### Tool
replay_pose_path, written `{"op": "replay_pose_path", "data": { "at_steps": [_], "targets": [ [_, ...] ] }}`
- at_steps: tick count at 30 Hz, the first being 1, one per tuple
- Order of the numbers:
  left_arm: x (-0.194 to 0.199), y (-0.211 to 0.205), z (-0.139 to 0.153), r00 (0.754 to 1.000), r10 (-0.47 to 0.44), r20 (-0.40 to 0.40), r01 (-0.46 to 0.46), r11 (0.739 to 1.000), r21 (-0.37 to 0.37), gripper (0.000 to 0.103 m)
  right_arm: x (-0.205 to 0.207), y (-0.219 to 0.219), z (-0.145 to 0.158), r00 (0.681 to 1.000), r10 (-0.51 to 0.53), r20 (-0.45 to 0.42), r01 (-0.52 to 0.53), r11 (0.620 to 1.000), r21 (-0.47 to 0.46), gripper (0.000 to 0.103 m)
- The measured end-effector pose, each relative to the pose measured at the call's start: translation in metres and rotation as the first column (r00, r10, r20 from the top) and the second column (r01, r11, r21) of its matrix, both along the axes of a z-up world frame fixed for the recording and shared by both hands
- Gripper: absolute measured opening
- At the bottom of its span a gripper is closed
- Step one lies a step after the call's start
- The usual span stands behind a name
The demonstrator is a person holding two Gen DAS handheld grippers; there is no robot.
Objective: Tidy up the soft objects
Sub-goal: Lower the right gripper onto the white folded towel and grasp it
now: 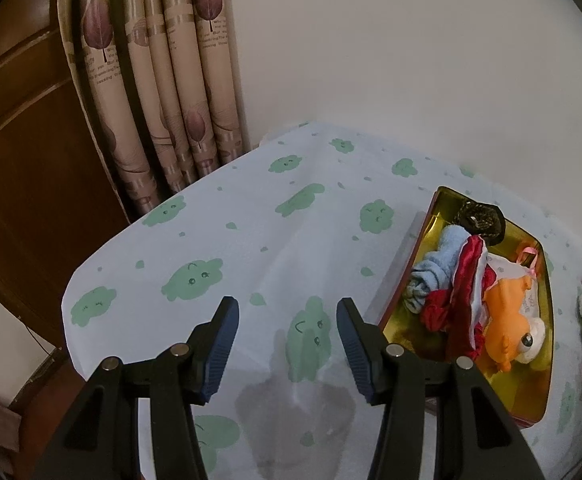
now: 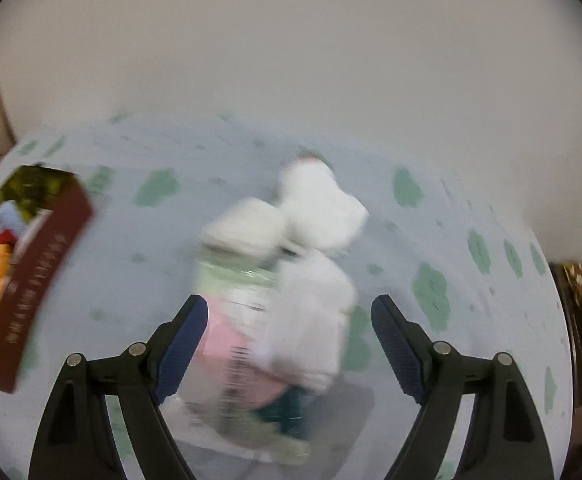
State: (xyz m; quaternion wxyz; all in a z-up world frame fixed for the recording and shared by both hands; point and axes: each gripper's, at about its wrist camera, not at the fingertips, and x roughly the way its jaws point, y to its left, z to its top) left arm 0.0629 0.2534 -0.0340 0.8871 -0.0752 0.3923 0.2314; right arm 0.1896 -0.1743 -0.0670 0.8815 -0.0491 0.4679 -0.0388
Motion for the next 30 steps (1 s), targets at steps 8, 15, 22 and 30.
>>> {"op": "replay_pose_path", "data": {
  "at_steps": [8, 15, 22, 30],
  "targets": [
    [0.0, -0.002, 0.0, 1.0, -0.003, -0.004, 0.003, 1.0, 0.018, 0.052, 0.003, -0.027, -0.022, 0.996, -0.09, -0.004, 0.09, 0.995, -0.03, 0.081],
    [0.001, -0.001, 0.0, 1.0, 0.002, -0.011, -0.002, 1.0, 0.022, 0.052, 0.01, -0.031, -0.024, 0.998, -0.068, 0.004, 0.068, 0.997, -0.021, 0.069],
    [0.004, -0.002, -0.004, 1.0, 0.01, -0.024, -0.009, 0.999, 0.046, 0.052, 0.019, -0.035, -0.032, 0.999, -0.042, -0.005, 0.042, 0.999, 0.02, 0.034],
    [0.005, -0.006, -0.005, 1.0, -0.001, -0.029, 0.003, 0.998, 0.07, 0.052, -0.005, -0.054, -0.031, 0.999, -0.008, 0.046, 0.007, 0.999, 0.036, 0.023]
  ]
}}
